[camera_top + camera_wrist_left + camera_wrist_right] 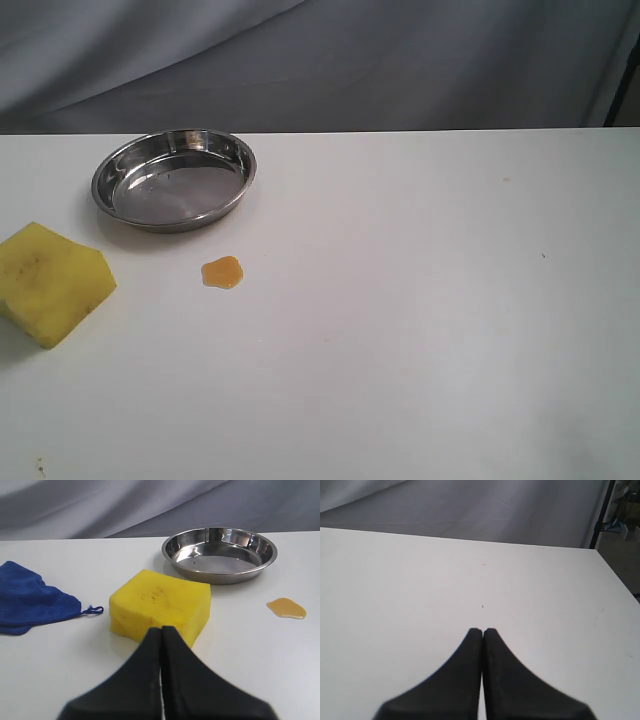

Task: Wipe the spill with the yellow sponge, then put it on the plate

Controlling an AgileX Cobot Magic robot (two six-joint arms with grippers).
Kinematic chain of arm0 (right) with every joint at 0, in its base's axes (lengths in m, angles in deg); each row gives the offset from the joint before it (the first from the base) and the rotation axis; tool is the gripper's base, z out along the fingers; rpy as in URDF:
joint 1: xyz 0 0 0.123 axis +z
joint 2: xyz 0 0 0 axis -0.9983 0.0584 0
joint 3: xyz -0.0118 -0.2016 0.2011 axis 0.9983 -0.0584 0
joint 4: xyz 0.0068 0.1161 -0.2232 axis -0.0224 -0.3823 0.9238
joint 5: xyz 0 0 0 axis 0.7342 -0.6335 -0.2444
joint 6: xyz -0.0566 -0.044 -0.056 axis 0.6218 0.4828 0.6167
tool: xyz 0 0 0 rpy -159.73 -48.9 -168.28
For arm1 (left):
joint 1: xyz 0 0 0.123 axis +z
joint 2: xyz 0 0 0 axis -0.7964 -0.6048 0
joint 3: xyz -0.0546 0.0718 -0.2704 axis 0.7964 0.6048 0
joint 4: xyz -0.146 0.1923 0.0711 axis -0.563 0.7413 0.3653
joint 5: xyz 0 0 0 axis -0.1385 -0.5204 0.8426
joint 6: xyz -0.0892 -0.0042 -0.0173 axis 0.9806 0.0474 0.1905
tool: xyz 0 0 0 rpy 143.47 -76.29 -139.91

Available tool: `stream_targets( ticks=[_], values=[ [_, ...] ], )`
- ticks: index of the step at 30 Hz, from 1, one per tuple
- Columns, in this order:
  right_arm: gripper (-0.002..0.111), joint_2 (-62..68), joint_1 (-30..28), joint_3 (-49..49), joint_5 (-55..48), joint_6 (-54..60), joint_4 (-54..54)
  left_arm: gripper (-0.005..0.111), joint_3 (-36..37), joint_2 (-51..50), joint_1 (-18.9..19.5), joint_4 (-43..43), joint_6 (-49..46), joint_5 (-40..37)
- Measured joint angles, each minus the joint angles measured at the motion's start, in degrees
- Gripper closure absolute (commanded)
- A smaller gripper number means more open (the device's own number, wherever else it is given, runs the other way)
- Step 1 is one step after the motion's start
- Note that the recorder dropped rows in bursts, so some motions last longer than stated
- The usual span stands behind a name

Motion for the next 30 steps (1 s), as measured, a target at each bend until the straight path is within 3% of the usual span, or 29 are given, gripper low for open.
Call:
stream_targets(
  ticks=[11, 23, 30],
  values=[
    [0.108, 0.0, 0.0, 0.0, 0.0, 0.0, 0.0, 0.107, 0.0, 0.0, 0.0, 3.4, 0.0, 1.6],
    [0.108, 0.0, 0.0, 0.0, 0.0, 0.0, 0.0, 0.107, 0.0, 0.0, 0.0, 1.4, 0.5, 3.2],
    [0.108, 0.0, 0.0, 0.0, 0.0, 0.0, 0.0, 0.107, 0.0, 0.0, 0.0, -7.6, 1.3, 16.4]
  ],
)
